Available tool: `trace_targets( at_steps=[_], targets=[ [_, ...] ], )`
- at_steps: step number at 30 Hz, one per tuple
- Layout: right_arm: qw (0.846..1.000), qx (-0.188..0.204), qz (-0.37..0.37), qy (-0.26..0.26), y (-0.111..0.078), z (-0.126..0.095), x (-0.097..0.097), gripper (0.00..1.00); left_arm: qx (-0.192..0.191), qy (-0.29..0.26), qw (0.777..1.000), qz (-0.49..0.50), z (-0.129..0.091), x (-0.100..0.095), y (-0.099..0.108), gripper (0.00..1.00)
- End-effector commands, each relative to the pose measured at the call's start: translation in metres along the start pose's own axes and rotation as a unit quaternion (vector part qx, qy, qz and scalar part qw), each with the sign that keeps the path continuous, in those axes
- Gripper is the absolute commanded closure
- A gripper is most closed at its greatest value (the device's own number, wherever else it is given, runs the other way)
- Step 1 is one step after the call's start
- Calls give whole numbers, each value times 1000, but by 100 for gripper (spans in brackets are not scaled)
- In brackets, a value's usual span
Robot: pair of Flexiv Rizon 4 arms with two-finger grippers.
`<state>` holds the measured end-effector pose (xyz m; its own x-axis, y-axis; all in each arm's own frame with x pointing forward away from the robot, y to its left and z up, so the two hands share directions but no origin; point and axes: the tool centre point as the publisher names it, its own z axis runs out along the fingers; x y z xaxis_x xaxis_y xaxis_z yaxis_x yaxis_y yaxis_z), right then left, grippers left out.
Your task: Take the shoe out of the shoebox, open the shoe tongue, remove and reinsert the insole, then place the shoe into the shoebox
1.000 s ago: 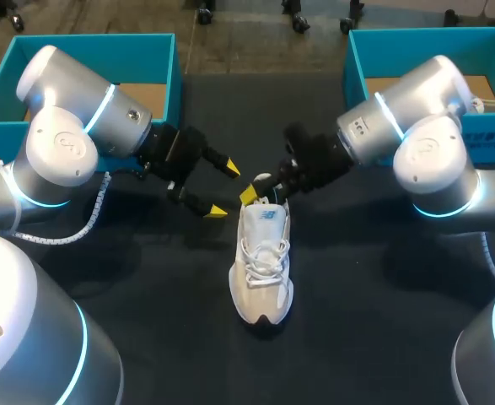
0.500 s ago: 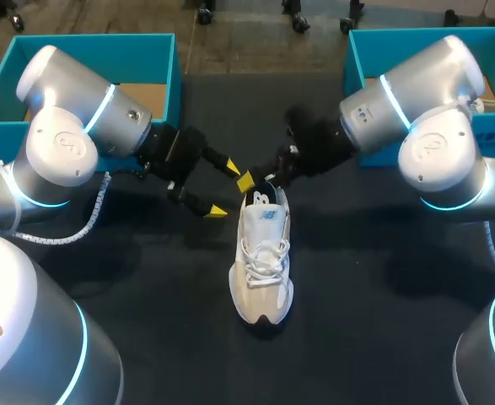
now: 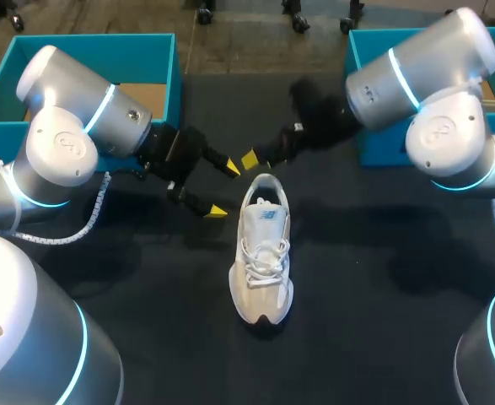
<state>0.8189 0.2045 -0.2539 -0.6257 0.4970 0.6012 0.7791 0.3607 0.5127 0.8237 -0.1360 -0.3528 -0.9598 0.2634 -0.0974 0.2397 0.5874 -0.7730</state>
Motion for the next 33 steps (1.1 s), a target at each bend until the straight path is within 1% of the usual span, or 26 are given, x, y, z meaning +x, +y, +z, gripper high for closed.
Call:
trace_targets(
  at_steps=[1,4,5,6,7,8,9,10,12,14,15,17,18,25,30,32,33],
  targets=[
    [1000,-20,-1,-11,-5,-11,3,0,0,0,1000,0,-1,1,0,0],
    [999,-44,-2,-19,-6,-17,3,0,0,0,1000,0,-1,1,0,0],
    [998,-54,-3,-19,-7,-20,3,2,0,0,1000,0,-1,1,0,0],
    [998,-63,-2,-21,-8,-22,3,12,0,0,1000,0,-1,1,0,0],
    [997,-68,-2,-23,-10,-24,3,18,0,0,1000,0,-1,1,0,0],
    [997,-78,0,-25,-12,-26,2,32,0,0,1000,0,-1,1,0,0],
    [996,-80,0,-25,-13,-27,2,32,0,0,1000,0,-1,1,0,0],
    [995,-91,5,-29,-17,-29,1,52,0,0,1000,0,-1,1,0,0],
    [995,-99,7,-32,-20,-32,1,58,0,0,1000,0,-1,1,0,0],
    [994,-102,16,-36,-25,-34,1,68,-3,2,1000,0,-3,2,-1,0],
    [994,-102,18,-37,-25,-34,1,70,-4,2,1000,0,-4,2,-1,0],
    [993,-108,25,-39,-31,-37,1,86,-4,7,1000,0,-8,4,-3,0],
    [992,-110,33,-43,-35,-38,1,100,-4,10,1000,1,-11,5,-5,0],
    [990,-114,65,-59,-48,-41,0,100,-20,12,1000,18,-23,3,-8,0],
    [986,-121,89,-78,-53,-38,-1,100,-25,13,999,27,-35,-1,-13,0],
    [982,-123,104,-97,-54,-36,0,100,-24,13,999,29,-41,-2,-15,0],
    [979,-121,118,-117,-55,-36,1,100,-21,12,999,30,-47,-4,-16,0]
  ],
)
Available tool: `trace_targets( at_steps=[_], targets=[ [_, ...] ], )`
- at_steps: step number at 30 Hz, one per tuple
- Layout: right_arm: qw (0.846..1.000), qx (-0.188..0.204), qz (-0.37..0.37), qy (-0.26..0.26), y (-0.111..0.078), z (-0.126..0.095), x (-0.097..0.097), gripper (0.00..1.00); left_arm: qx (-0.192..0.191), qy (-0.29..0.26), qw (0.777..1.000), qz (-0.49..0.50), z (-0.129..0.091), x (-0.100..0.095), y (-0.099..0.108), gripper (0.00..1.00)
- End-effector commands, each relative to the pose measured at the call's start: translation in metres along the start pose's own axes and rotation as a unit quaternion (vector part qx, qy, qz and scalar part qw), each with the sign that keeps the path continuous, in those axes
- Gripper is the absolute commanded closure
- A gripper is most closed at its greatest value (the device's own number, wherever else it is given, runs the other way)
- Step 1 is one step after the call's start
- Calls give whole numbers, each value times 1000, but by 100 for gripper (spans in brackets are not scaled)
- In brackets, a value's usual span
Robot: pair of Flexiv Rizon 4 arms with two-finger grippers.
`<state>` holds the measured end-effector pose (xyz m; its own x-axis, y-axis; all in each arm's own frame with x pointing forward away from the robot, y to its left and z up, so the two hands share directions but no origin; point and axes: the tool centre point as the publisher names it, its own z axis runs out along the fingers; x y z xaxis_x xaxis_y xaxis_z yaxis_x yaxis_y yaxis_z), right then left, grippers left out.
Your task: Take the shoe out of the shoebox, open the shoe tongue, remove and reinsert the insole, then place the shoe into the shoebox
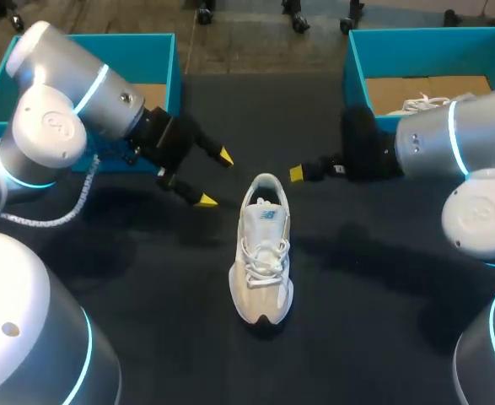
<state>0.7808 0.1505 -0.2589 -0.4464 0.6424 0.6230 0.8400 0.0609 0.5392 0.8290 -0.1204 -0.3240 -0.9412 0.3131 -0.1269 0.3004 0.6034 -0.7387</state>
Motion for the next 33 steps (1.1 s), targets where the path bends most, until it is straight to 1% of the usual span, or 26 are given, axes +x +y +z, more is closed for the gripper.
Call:
trace_targets(
  at_steps=[1,5,10,17,20,24,27,33],
  targets=[
    [997,-1,26,-69,-6,3,8,100,1,2,1000,3,-20,0,-4,0],
    [992,12,53,-118,-8,5,11,100,-4,-9,1000,8,-33,-4,-5,0],
    [986,16,65,-155,-7,8,18,100,-18,-11,1000,22,-45,-8,-5,0],
    [976,19,49,-212,-6,20,28,100,-29,-14,999,35,-63,-13,-3,0],
    [969,30,40,-241,-6,25,32,100,-35,-29,998,42,-70,-16,-3,0],
    [962,33,30,-268,-5,30,34,100,-36,-44,997,42,-79,-22,-2,0],
    [959,32,29,-278,-4,33,35,100,-38,-51,997,43,-84,-25,-1,0],
    [961,33,26,-274,-4,35,36,100,-42,-49,997,44,-91,-31,0,0]
  ],
)
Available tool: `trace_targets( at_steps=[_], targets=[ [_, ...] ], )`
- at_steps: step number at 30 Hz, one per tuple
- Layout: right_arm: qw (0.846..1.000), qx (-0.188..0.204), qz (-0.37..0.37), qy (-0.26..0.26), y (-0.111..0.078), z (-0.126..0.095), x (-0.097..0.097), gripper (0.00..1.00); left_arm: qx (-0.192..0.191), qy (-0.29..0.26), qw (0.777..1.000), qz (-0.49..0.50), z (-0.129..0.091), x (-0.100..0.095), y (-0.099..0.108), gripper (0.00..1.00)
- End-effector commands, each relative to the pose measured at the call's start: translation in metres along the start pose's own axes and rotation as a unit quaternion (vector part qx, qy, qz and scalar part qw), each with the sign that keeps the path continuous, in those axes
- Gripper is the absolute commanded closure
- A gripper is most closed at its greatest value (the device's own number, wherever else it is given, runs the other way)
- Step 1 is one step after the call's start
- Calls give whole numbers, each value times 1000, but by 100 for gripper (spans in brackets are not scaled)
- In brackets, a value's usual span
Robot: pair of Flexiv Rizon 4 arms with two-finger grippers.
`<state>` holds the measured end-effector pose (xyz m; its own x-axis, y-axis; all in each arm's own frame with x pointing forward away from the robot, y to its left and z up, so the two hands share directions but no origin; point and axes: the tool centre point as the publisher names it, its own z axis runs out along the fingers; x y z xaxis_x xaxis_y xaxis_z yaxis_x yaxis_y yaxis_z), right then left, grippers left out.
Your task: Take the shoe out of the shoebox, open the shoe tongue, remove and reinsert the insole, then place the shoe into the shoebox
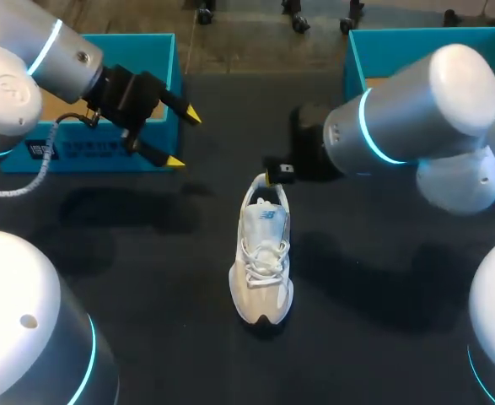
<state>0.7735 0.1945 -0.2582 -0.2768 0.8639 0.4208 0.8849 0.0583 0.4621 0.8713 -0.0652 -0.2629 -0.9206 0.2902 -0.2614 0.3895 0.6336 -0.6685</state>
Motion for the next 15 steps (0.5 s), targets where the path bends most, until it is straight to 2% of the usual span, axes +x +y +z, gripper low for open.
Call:
trace_targets(
  at_steps=[1,5,11,12,15],
  targets=[
    [994,-3,1,-107,-1,2,5,100,-5,6,1000,1,-3,-1,-1,0],
    [994,-3,1,-107,-1,2,5,100,-10,27,1000,7,-7,-3,1,0],
    [994,-3,1,-107,-1,2,5,100,-25,17,1000,7,-16,-11,6,0],
    [992,9,3,-126,-2,5,4,100,-29,15,999,7,-17,-11,6,0],
    [986,13,9,-168,-2,15,3,100,-34,13,999,8,-18,-14,8,0]
  ],
)
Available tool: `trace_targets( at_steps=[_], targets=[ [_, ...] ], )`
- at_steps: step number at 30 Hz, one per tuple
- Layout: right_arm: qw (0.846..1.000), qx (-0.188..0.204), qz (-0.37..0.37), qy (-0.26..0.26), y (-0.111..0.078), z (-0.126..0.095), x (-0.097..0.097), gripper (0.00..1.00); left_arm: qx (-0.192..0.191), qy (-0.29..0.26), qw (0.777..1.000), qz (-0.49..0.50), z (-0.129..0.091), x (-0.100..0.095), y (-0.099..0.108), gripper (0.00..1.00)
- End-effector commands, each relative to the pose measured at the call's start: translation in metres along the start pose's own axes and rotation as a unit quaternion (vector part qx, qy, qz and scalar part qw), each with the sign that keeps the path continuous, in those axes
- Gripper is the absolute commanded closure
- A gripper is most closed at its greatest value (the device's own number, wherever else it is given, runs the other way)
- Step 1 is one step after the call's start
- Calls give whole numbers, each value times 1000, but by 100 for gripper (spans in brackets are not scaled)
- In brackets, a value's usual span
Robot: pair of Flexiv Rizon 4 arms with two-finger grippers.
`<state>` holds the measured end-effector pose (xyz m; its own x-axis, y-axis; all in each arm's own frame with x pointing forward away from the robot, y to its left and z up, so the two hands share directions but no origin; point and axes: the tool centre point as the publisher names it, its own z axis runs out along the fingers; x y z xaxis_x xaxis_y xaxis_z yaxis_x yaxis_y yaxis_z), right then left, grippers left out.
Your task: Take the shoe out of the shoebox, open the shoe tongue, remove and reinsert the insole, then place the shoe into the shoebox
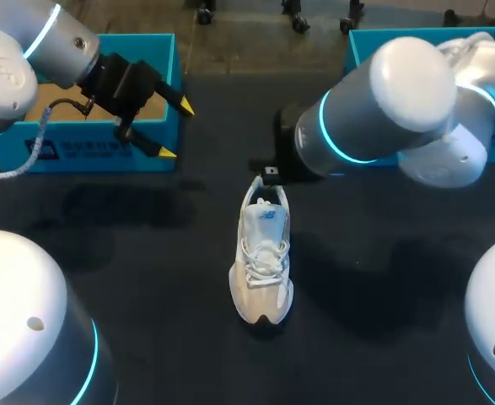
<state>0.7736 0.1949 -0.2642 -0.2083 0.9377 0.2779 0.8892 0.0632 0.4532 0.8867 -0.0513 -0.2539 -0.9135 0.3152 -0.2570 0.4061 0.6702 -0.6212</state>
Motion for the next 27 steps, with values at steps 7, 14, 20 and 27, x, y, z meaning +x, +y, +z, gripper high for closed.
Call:
trace_targets(
  at_steps=[7,14,20,27],
  targets=[
    [994,4,18,-109,5,25,10,100,-10,19,1000,9,-5,-3,-1,0],
    [992,35,24,-116,3,48,8,100,-11,17,1000,9,-12,-8,4,0],
    [991,62,29,-118,-1,59,2,100,-20,13,1000,8,-8,-12,8,0],
    [988,85,39,-125,-10,69,-5,100,-20,13,1000,8,-8,-12,8,0]
  ],
)
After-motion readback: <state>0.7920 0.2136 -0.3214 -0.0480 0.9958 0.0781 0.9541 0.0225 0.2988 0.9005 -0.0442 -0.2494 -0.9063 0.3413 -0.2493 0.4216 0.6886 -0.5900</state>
